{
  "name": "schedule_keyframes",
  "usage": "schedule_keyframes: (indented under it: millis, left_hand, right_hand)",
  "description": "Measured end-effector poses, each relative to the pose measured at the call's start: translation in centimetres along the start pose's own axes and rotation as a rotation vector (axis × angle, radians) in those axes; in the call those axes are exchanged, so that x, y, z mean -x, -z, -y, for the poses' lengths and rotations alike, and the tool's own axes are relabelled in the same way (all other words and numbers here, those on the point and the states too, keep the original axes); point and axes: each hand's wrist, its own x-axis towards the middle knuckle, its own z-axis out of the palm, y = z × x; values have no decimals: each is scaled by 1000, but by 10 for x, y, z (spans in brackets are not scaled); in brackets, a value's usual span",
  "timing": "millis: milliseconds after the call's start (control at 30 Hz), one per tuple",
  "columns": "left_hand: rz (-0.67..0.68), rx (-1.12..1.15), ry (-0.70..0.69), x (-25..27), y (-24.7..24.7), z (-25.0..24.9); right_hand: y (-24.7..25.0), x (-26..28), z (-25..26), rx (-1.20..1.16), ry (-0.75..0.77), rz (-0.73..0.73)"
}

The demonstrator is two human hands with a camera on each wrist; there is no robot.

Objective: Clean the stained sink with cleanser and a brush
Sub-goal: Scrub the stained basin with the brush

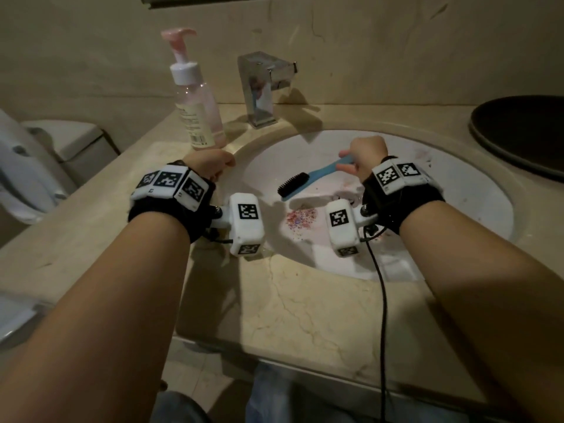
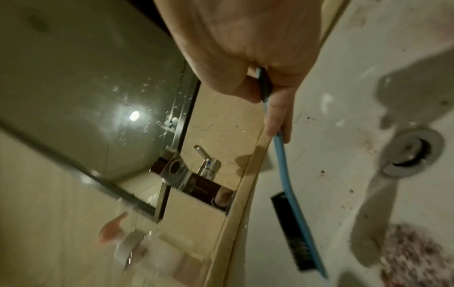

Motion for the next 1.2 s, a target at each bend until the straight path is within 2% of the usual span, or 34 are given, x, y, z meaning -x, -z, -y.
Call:
schedule_keyframes:
  millis: [33,67,100,133,233,400,567,767,967,1200]
  left_hand:
    - [-2,5,4,0,0,0]
    - [-6,4,5,0,-1,0]
    - [-11,1,4,0,-2,-1]
    - [-16,-4,4,0,-2,-1]
    - [-7,-36,8,2,-5,-3]
    - [-16,-63,-3,3,-8,-4]
    - [-24,-2,18,3,-3,-1]
    - [48,135,31,4,2,-1]
    - [205,210,124,9,17,-9]
    - [200,335,190,0,14,7]
  right_hand:
    - [1,0,-8,207,60,-8]
    - [1,0,-11,146,1,1]
    - [2,-4,-11,-53,-83,49]
    - [4,-8,-9,-153,-56,83]
    - [7,-10,-6,-219,-150,-4]
    - [8,-12,-13,-206,10,87]
    - [-5,-10,-18,-241,54,113]
    - [-7,-23,-35,-54,51,180]
    - [-1,-32,-40,165,-32,134]
    - [-5,-28,-38,544,40,110]
